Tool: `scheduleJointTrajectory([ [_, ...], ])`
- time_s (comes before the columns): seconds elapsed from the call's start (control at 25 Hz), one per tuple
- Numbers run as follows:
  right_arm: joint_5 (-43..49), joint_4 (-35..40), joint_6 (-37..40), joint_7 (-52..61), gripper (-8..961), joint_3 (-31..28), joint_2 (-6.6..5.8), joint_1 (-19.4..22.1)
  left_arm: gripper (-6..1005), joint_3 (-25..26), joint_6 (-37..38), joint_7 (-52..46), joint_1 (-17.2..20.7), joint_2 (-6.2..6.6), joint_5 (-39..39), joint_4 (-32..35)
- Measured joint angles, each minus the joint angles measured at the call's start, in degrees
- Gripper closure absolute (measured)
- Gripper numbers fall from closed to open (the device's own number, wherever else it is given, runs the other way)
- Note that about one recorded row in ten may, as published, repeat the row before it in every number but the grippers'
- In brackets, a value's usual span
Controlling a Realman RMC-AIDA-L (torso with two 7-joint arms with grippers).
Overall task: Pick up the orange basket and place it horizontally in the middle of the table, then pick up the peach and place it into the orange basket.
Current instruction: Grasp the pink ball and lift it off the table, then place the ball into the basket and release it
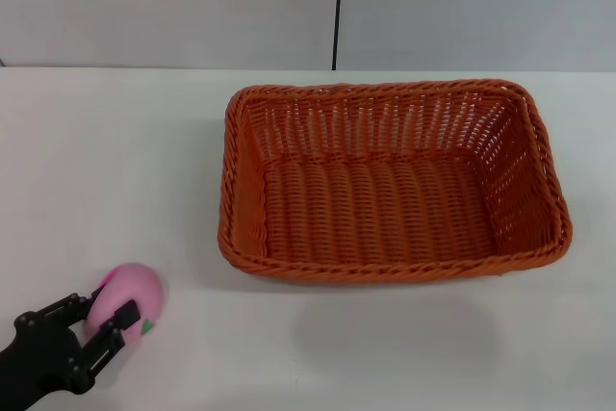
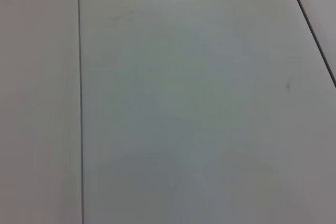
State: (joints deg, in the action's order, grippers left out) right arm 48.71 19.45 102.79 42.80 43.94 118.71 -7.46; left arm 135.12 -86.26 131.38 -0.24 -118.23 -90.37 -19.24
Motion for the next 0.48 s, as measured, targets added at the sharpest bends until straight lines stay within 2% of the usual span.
scheduleJointTrajectory([
  [0.12, -0.12, -0.03, 0.01, -0.02, 429, 0.0, 0.01, 0.11, 592, 0.86, -1.0, -0.18, -0.09, 0.01, 0.07, -0.01],
  [0.28, -0.19, -0.6, 0.14, -0.28, 429, -0.61, 0.14, 0.27, 641, 5.13, -5.13, -0.32, -0.54, 0.02, 0.18, -0.06],
  [0.48, -0.25, -4.21, 0.54, -3.47, 429, -3.26, 0.26, -0.14, 702, 6.27, -9.78, -1.02, -3.3, 0.09, 0.23, -0.67],
])
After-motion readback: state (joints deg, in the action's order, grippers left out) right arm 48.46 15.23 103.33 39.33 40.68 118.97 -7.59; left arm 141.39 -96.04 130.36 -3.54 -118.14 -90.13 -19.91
